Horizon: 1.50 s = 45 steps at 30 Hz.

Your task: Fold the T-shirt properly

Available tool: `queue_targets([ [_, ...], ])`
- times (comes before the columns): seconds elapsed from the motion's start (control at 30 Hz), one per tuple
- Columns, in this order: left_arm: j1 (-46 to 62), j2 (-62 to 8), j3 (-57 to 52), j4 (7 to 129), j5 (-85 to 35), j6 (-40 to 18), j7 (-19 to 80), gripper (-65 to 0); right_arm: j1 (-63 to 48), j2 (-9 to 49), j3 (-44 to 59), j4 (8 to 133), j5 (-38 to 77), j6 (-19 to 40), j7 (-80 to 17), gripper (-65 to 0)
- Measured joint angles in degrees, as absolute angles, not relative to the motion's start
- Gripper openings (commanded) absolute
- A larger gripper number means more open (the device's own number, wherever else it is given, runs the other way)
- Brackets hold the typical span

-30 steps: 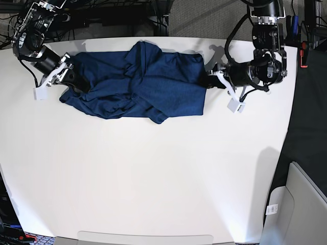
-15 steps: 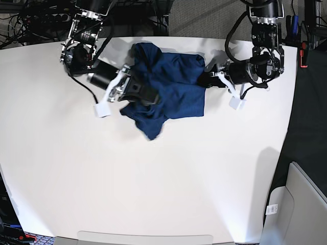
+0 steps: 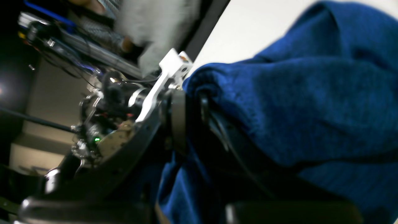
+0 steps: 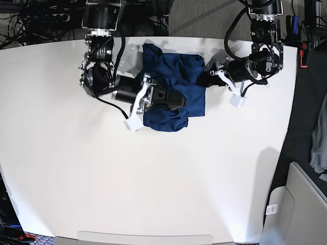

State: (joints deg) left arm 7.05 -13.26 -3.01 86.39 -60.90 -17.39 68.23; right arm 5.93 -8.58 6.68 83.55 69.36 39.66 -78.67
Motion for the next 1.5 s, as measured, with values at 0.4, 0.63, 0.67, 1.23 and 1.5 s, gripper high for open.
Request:
queue_targets([
  [0.4,7.62,-12.75,-3.16,86.63,-61.47,-17.43,68.45,-64.5,8.51,-8.58,-3.4,75.2,62.7,39.64,-78.06,-59.9],
  [0.63,7.92,-12.78,-4.43,88.38,-60.45,-17.28,69.38,-57.9,6.96,-8.49,-3.29,80.29,62.17,39.42,-76.27,-34.2],
  [0.67,8.08,-12.62,-5.34,89.43,-59.7,-17.08,70.17,-55.8,6.83,-8.47,-3.18,81.65,62.28,39.59,-76.27,-34.7],
  [1.23,14.31,-12.97,-14.31,105.23,-57.43,-10.41,71.64,-51.3,8.97,-1.13,10.66,89.03,60.45,39.57,-77.12,-39.7],
  [1.5,16.47,-12.91,-13.93,111.66,-57.74,-10.66,73.97,-51.3,18.24,-7.11,4.29,80.66,48.51,39.66,-76.97,-39.7],
])
